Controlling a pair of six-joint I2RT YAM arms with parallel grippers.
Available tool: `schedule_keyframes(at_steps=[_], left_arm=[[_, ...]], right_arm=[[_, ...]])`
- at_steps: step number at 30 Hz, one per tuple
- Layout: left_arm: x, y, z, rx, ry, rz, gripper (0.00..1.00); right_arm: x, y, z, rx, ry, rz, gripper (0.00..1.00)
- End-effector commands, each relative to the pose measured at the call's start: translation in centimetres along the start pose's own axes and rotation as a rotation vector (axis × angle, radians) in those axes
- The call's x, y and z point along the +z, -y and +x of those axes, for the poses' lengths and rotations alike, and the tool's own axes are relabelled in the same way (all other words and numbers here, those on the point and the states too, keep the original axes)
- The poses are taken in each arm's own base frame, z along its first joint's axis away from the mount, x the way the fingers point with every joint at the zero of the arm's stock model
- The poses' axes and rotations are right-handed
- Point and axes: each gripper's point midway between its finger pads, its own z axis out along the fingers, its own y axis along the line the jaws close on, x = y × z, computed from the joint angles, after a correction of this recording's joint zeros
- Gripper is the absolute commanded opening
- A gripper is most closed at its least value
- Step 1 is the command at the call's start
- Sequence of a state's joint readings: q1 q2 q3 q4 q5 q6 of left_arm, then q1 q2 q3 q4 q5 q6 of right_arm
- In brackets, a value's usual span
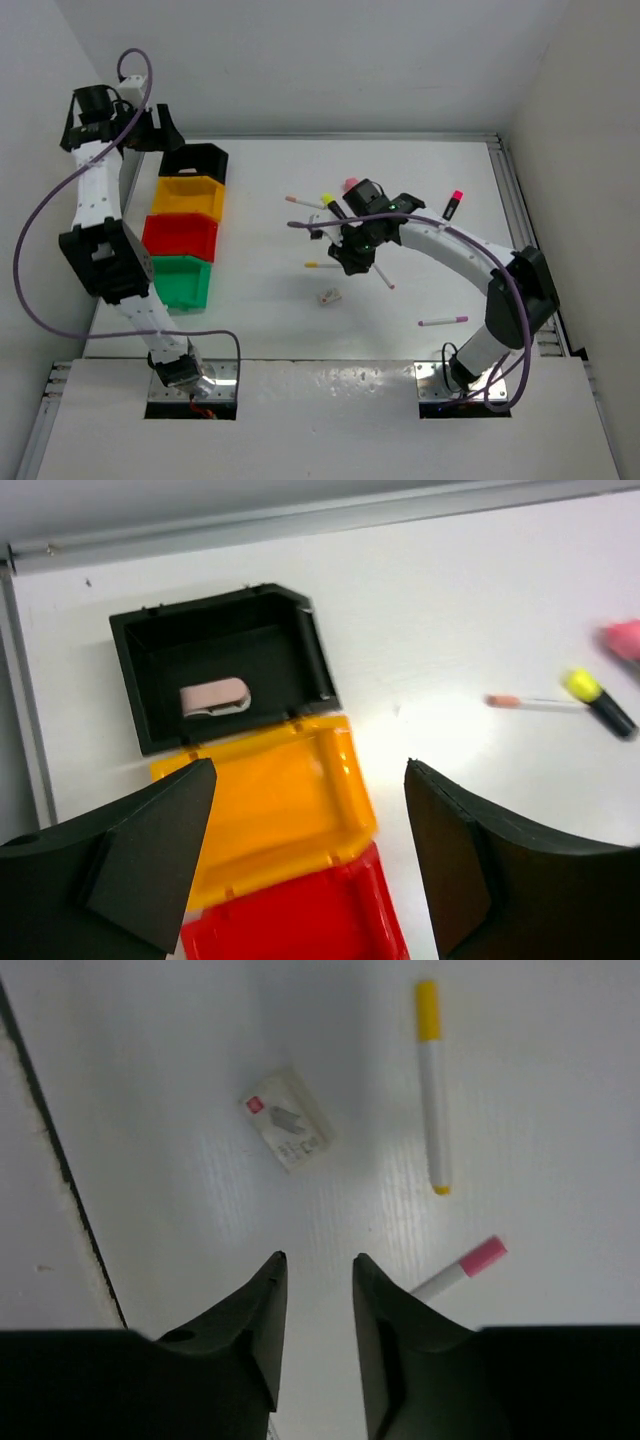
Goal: Sort the stationery into containers
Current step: Pick up the stapler from the center of the board.
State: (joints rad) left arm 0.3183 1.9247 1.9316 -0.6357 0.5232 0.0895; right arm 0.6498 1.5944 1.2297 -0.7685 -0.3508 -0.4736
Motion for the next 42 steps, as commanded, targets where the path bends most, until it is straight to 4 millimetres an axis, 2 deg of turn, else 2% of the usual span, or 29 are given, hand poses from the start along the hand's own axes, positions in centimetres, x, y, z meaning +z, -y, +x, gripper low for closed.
schedule_keyframes(at_steps=[1,4,5,7,8,13,16,17,23,25,26,32,35,38,40,42], left_arm=[[-7.5,6.5,-1.1,0.102,0.083,0.219,0.83],[-10.3,8.1,1.7,0.078,0.069,0.274,0.85],[-11.0,8.8,2.4,0.07,0.066,0.303,0.89],[-12.8,9.8,3.0,0.1,0.085,0.313,1.0],[-12.9,10.4,4.2,0.087,0.07,0.347,1.0],[-15.2,12.7,4.5,0.109,0.105,0.41,1.0],[-15.7,13.8,4.6,0.144,0.144,0.452,1.0],[-15.4,13.8,5.2,0.14,0.139,0.456,1.0],[-15.3,14.0,6.0,0.144,0.147,0.457,1.0],[-15.3,13.8,6.1,0.151,0.149,0.442,1.0],[-15.5,14.0,6.1,0.161,0.156,0.439,0.99],[-15.9,14.4,7.1,0.193,0.156,0.44,0.98],[-16.0,14.3,7.2,0.205,0.15,0.432,0.98],[-16.0,14.3,7.3,0.209,0.149,0.433,0.98],[-16.0,14.4,7.6,0.204,0.146,0.435,0.97],[-16.2,14.6,7.8,0.206,0.149,0.435,0.97]], right_arm=[[1.0,-1.8,-1.9,-0.168,0.007,-0.095,0.35],[2.9,-3.1,-1.9,-0.216,-0.023,-0.148,0.43],[3.7,-3.3,-2.4,-0.237,-0.01,-0.147,0.48],[5.2,-3.7,-1.2,-0.248,-0.026,-0.169,0.5],[5.7,-3.8,-1.3,-0.265,-0.019,-0.174,0.5],[8.3,-3.5,0.8,-0.266,-0.067,-0.215,0.48],[9.4,-3.2,1.3,-0.274,-0.053,-0.219,0.48],[9.7,-3.3,1.3,-0.275,-0.046,-0.225,0.48],[11.3,-3.9,2.6,-0.285,-0.054,-0.254,0.48],[11.8,-3.5,2.8,-0.315,-0.052,-0.225,0.47],[12.0,-3.6,3.7,-0.323,-0.065,-0.222,0.48],[12.9,-3.2,4.2,-0.354,-0.052,-0.175,0.46],[13.1,-3.1,4.5,-0.365,-0.051,-0.168,0.41],[13.0,-2.9,3.8,-0.364,-0.017,-0.14,0.28],[12.7,-2.7,3.0,-0.356,-0.002,-0.13,0.16],[12.2,-2.5,2.1,-0.338,0.009,-0.123,0.11]])
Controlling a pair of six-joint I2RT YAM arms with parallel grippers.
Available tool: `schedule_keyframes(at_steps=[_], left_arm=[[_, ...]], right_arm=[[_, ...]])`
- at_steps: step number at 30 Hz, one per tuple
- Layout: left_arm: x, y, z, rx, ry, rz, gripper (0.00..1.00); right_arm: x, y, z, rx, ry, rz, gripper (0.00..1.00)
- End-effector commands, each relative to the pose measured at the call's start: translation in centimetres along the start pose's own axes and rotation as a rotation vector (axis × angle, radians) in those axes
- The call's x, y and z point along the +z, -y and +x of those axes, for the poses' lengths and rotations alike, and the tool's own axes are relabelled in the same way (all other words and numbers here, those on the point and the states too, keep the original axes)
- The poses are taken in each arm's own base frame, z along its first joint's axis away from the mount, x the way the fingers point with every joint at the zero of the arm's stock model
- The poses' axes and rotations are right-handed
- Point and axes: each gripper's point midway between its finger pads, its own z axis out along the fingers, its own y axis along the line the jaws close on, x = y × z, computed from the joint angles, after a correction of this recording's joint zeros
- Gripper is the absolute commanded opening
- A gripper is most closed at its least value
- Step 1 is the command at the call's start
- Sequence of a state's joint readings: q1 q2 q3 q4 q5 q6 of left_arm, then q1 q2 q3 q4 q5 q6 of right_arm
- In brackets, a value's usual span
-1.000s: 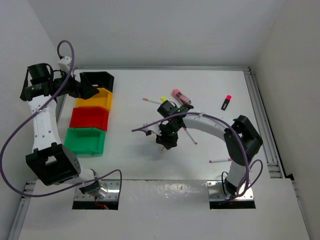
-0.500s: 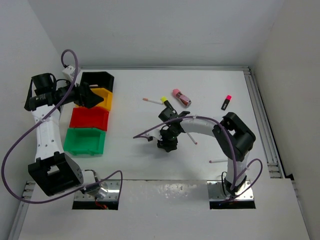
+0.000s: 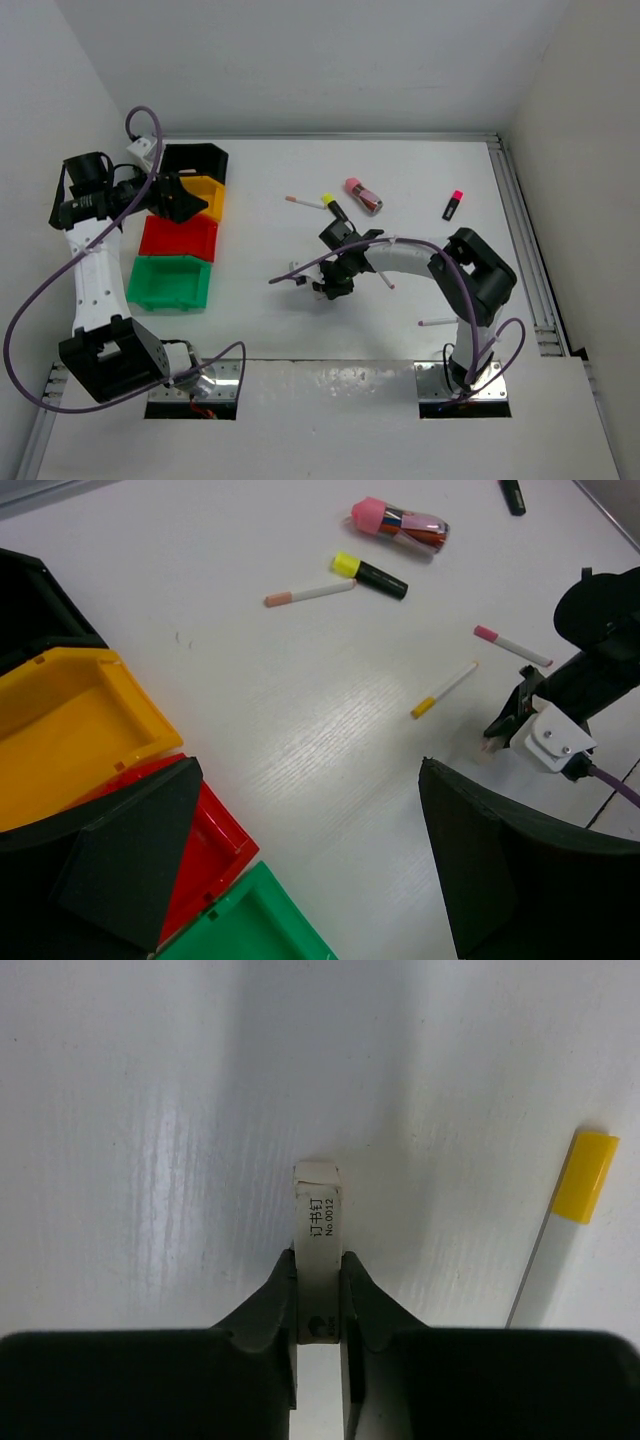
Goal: Sort the stationery into containers
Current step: Pick up the stapler from the center of the board, then place the stapler in the storage box.
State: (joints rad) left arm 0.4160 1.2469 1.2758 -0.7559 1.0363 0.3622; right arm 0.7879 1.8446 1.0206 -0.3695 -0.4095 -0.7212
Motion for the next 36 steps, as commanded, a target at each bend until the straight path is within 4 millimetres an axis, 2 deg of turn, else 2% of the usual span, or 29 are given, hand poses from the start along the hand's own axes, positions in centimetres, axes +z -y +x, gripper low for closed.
schedule_keyframes(at_steps=[1,2,3,4,5,6,7,8,10,12,16,18,19,21,25,28,36], left_arm=[[-0.7,1.2,-0.4,0.064,0.032,0.017,0.96],[-1.0,1.9,-0.6,0.087,0.045,0.027,0.96],[-1.1,2.4,0.0,0.105,0.041,0.041,0.96],[-1.1,3.2,0.1,0.121,0.05,0.071,0.96],[-1.4,4.5,0.6,0.15,0.055,0.111,0.96],[-1.5,5.3,0.9,0.159,0.06,0.14,0.95],[-1.6,6.1,1.3,0.162,0.06,0.168,0.94],[-1.8,7.3,2.0,0.156,0.054,0.211,0.93],[-1.7,9.1,2.5,0.156,0.079,0.301,0.89],[-1.6,11.6,3.6,0.089,0.058,0.398,0.82],[-1.4,13.8,5.1,0.067,0.03,0.478,0.79],[-1.5,14.9,4.7,0.072,0.046,0.511,0.79],[-1.6,15.3,4.4,0.064,0.055,0.527,0.79],[-1.7,16.5,3.5,-0.032,0.074,0.58,0.82],[-1.7,16.7,1.5,-0.05,0.123,0.63,0.83],[-1.7,16.8,1.1,-0.057,0.119,0.644,0.82],[-0.6,16.4,1.6,-0.061,0.063,0.661,0.78]], right_arm=[[-1.1,1.1,-1.3,0.008,0.024,0.047,0.08],[-1.8,0.9,-1.6,0.046,0.027,0.041,0.07],[-3.0,1.8,-3.1,0.062,0.072,0.052,0.05],[-4.6,1.8,-4.1,0.114,0.097,0.055,0.04],[-7.0,2.6,-6.2,0.139,0.168,0.067,0.03],[-7.9,3.1,-7.0,0.174,0.2,0.064,0.02],[-9.8,3.3,-8.6,0.231,0.254,0.074,0.01],[-12.1,4.4,-10.4,0.249,0.319,0.1,0.0],[-15.4,4.5,-13.6,0.306,0.437,0.094,0.0],[-17.9,4.4,-15.9,0.339,0.527,0.089,0.0],[-21.2,4.5,-20.1,0.37,0.659,0.062,0.0],[-22.1,4.3,-21.4,0.413,0.705,0.026,0.0],[-22.0,4.1,-22.1,0.412,0.714,0.008,0.0],[-22.5,3.8,-23.4,0.404,0.739,-0.022,0.0],[-21.3,2.9,-25.3,0.387,0.743,-0.085,0.0],[-20.8,2.2,-26.1,0.384,0.748,-0.12,0.0],[-19.9,1.0,-28.6,0.346,0.752,-0.175,0.0]])
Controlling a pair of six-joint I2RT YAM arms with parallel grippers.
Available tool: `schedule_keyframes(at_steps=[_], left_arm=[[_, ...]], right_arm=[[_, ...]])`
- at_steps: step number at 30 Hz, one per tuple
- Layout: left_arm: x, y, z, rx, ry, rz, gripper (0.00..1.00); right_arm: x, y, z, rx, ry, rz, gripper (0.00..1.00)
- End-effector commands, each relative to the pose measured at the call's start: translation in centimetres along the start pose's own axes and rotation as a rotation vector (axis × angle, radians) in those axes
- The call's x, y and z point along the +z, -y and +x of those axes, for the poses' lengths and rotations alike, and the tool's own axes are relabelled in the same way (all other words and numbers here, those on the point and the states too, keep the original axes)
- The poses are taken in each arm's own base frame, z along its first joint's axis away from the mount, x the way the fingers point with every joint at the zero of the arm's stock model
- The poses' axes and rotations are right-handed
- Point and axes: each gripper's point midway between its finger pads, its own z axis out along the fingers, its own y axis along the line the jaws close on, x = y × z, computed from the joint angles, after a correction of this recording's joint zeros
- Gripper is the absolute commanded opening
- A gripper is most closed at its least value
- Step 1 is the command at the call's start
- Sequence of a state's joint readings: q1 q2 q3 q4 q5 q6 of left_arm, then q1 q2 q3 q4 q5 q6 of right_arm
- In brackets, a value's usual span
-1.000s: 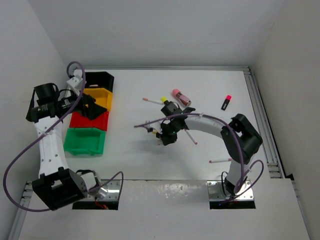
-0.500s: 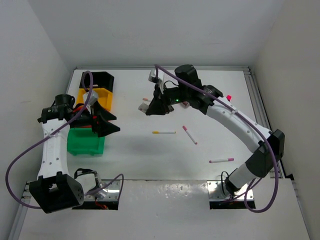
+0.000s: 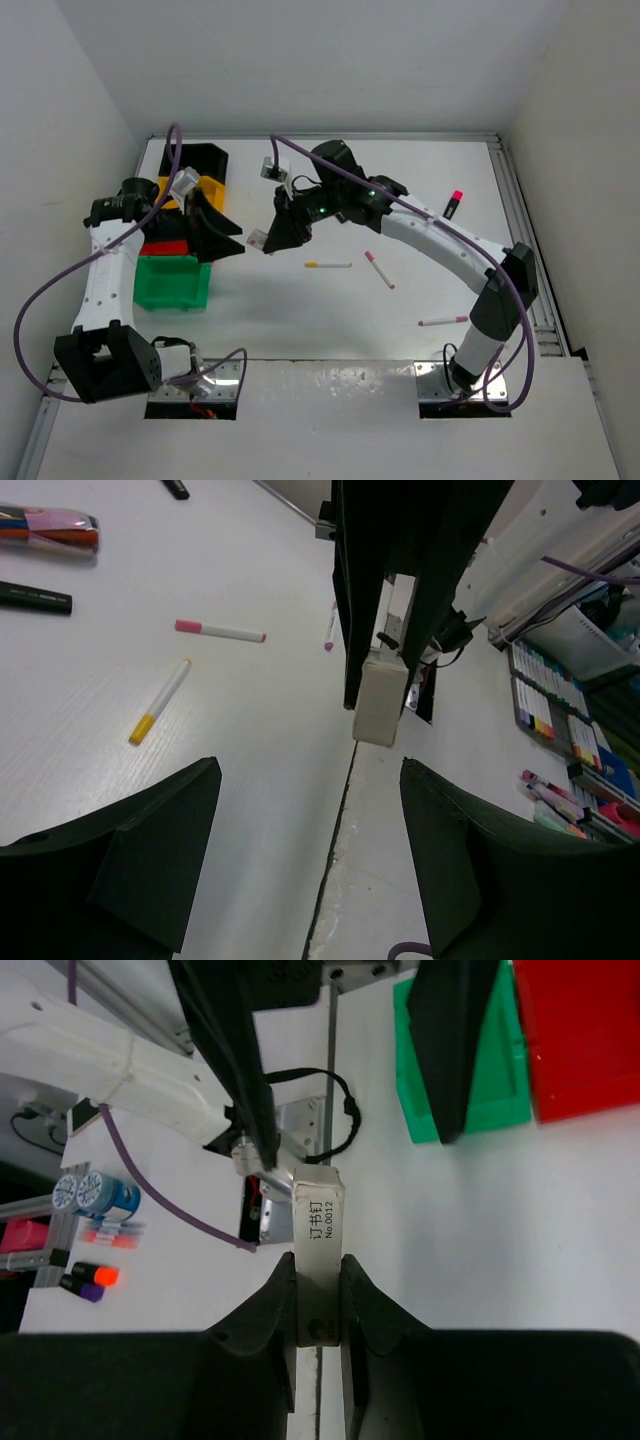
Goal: Sort the stationery into containers
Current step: Place the stapler in the storage box.
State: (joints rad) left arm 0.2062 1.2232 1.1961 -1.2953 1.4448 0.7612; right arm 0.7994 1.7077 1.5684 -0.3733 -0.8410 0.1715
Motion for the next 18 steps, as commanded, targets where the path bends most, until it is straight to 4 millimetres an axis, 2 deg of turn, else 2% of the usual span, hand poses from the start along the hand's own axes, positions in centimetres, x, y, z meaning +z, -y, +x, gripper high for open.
schedule_keyframes(at_steps=[1,6,11,18], left_arm=[[0.4,1.0,-1.5,0.07,0.022,0.046,0.78],[0.8,1.4,-1.6,0.074,0.015,0.071,0.77],[1.1,1.6,-1.8,0.07,0.015,0.09,0.72],[1.3,2.1,-2.2,0.064,0.031,0.114,0.73]], right_arm=[[0.2,-2.0,-3.5,-0.077,0.07,-0.055,0.0],[1.0,-2.0,-3.4,-0.07,0.064,-0.068,0.0],[1.7,-1.9,-3.1,-0.055,0.057,-0.076,0.0],[2.3,-1.7,-2.9,-0.017,0.055,-0.086,0.0]])
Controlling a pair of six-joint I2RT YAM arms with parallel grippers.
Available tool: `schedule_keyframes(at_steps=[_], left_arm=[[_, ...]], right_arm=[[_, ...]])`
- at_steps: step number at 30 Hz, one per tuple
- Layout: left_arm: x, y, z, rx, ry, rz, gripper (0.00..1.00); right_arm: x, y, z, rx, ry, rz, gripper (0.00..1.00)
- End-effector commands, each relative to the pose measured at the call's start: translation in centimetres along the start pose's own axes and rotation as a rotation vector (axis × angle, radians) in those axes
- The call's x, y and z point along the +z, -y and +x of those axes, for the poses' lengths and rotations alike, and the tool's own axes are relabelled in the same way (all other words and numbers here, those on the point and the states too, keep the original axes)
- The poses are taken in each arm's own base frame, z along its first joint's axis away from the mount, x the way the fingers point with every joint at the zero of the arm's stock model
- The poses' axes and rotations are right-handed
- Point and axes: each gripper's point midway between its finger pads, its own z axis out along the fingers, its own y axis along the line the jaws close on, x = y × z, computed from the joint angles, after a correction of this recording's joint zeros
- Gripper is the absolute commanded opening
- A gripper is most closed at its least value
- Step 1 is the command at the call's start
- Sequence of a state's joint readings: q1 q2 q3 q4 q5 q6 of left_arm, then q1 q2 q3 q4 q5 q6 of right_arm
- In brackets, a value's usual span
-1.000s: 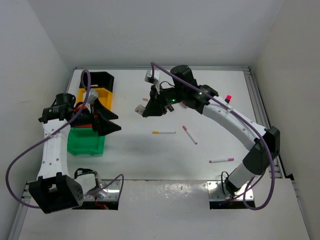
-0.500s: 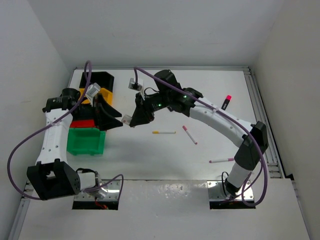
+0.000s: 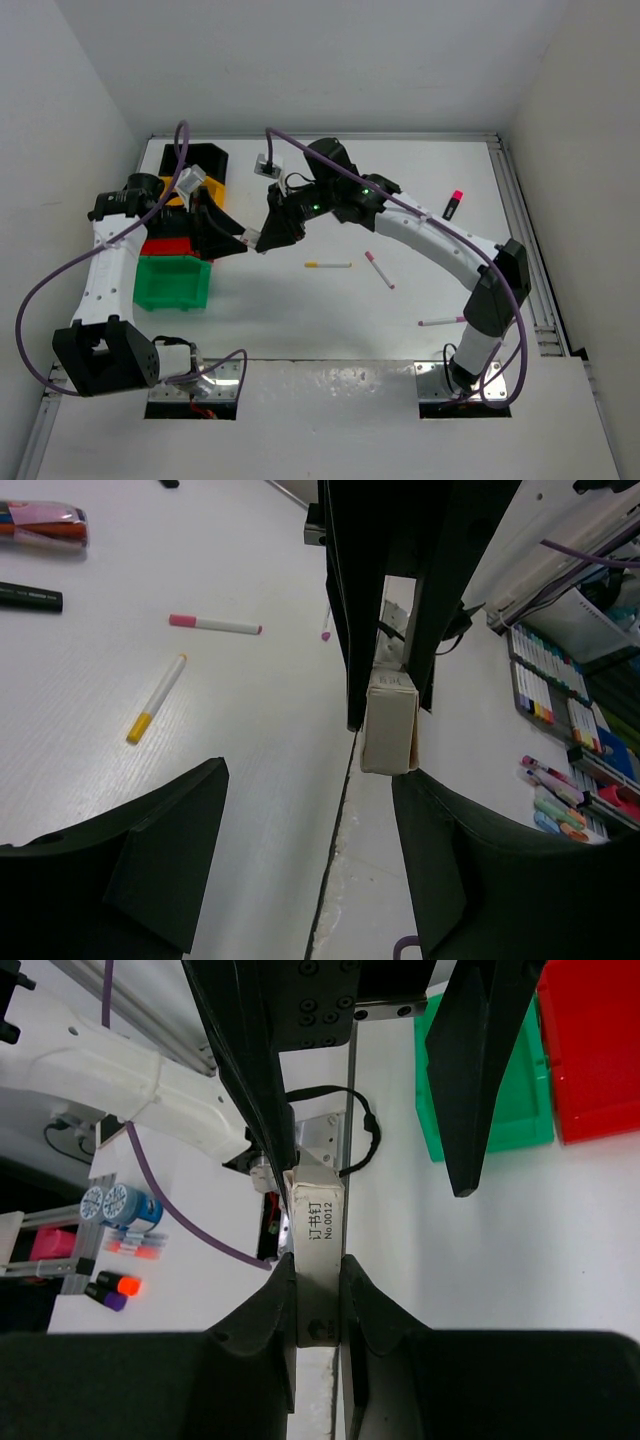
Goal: Sort the stationery into containers
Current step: Place the stapler in the storage box.
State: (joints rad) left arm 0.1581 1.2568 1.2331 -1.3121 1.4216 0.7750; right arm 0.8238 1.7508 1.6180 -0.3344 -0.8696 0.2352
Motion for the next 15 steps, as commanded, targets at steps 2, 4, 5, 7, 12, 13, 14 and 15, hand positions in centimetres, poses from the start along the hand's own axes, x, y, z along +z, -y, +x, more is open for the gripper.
schedule_keyframes(at_steps=[2,4,5,7,12,13,14,15], left_arm=[[0.53,2.13,-2.32,0.057,0.072,0.089,0.73],[0.59,2.26,-2.43,0.06,0.072,0.094,0.77],[0.69,2.36,-2.41,0.062,0.068,0.099,0.77],[0.81,2.44,-2.27,0.062,0.06,0.102,0.8],[1.09,2.64,-1.84,0.064,0.044,0.108,0.84],[1.09,2.67,-1.91,0.064,0.045,0.109,0.84],[1.09,2.72,-2.02,0.063,0.048,0.112,0.82],[1.1,2.64,-2.1,0.065,0.049,0.112,0.81]], right_arm=[[1.08,-0.7,-1.5,-0.032,0.035,-0.039,0.0],[1.12,-0.68,-1.59,-0.033,0.038,-0.039,0.0],[1.13,-0.64,-1.54,-0.031,0.037,-0.038,0.0],[1.12,-0.47,-1.54,-0.026,0.038,-0.037,0.0],[0.95,-0.3,-1.43,-0.018,0.038,-0.036,0.0],[0.9,-0.35,-1.4,-0.018,0.038,-0.036,0.0],[0.91,-0.2,-1.26,-0.015,0.036,-0.034,0.0],[0.93,-0.17,-1.11,-0.011,0.033,-0.034,0.0]])
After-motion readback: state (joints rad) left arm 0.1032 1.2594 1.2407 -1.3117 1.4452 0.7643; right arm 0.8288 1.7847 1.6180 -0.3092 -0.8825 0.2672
